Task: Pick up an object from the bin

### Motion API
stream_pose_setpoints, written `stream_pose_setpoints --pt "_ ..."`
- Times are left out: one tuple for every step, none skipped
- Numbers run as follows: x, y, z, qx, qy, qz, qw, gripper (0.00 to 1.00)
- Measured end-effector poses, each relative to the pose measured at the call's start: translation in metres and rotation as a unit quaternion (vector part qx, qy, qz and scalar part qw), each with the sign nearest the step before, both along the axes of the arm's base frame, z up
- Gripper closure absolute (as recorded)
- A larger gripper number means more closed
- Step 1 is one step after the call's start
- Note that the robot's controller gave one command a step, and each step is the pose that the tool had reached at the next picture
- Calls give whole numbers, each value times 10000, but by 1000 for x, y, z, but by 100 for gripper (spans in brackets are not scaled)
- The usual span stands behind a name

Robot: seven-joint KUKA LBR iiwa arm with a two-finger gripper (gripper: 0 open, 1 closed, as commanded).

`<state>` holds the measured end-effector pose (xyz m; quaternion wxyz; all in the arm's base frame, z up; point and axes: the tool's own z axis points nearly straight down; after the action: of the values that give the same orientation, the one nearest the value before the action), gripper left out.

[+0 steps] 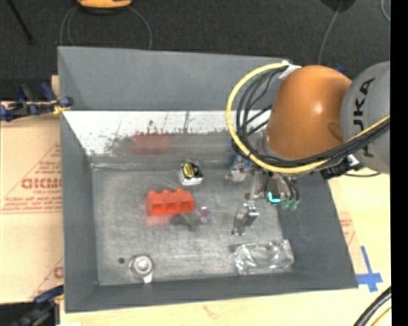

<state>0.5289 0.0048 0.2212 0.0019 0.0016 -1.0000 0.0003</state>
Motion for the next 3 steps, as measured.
stream_pose_setpoints --pt "46 25 -148 10 -63 -701 9975 0" --pt "43 55 -146 -2 -93 -939 9955 0" --pt "45 56 -144 9 -122 -941 9955 100"
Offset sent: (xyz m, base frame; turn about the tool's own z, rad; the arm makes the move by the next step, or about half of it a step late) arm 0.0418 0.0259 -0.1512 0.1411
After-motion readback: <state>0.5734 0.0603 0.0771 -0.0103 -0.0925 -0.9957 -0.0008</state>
